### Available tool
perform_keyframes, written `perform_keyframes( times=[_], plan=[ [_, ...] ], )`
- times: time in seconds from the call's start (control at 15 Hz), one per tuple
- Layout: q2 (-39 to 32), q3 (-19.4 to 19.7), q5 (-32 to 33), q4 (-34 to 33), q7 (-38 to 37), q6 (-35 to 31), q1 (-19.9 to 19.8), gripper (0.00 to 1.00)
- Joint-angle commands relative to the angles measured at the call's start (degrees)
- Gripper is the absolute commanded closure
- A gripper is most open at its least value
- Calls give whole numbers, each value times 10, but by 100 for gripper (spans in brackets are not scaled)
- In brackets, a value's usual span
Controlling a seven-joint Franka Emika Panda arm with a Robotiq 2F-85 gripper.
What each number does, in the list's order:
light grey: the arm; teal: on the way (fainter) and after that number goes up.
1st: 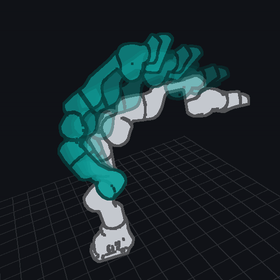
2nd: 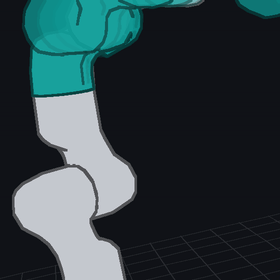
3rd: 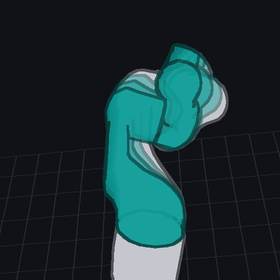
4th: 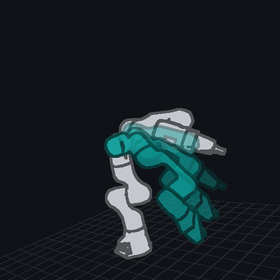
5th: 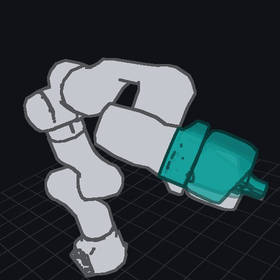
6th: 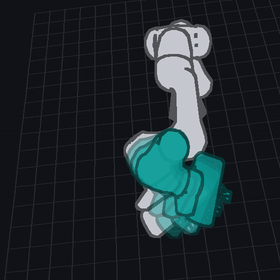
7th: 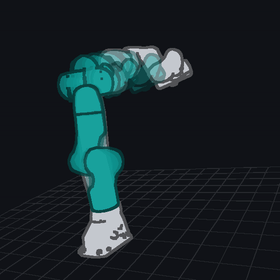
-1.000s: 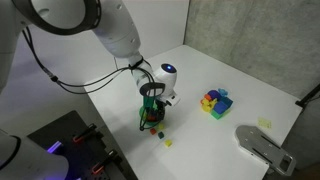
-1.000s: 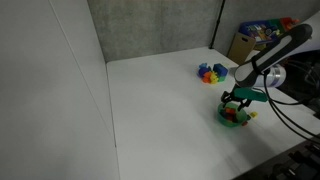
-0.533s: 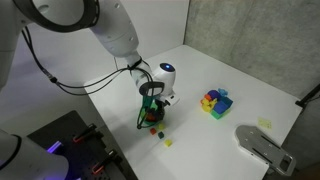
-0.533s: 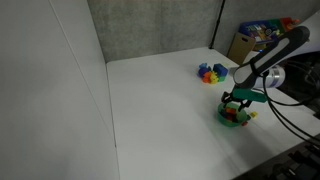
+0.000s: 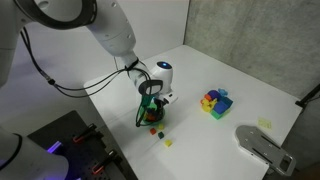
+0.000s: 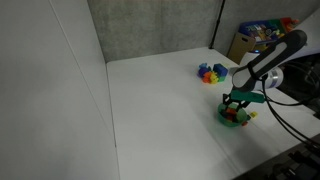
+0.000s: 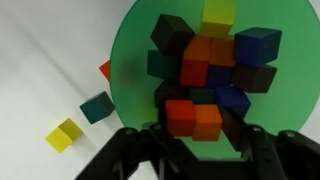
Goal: Remove two orange blocks from the green bowl and put it on the table
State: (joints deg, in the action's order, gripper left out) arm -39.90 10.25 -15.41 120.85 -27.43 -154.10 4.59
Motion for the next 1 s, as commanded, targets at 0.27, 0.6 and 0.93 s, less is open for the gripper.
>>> perform_keyframes(
  times=[0.27, 0.6, 0.93],
  plan=[
    [22, 18, 31, 10, -19, 9, 19, 69],
    [85, 9, 44, 33, 0, 36, 15, 69],
    [147, 8, 67, 58, 13, 86, -1, 69]
  ],
)
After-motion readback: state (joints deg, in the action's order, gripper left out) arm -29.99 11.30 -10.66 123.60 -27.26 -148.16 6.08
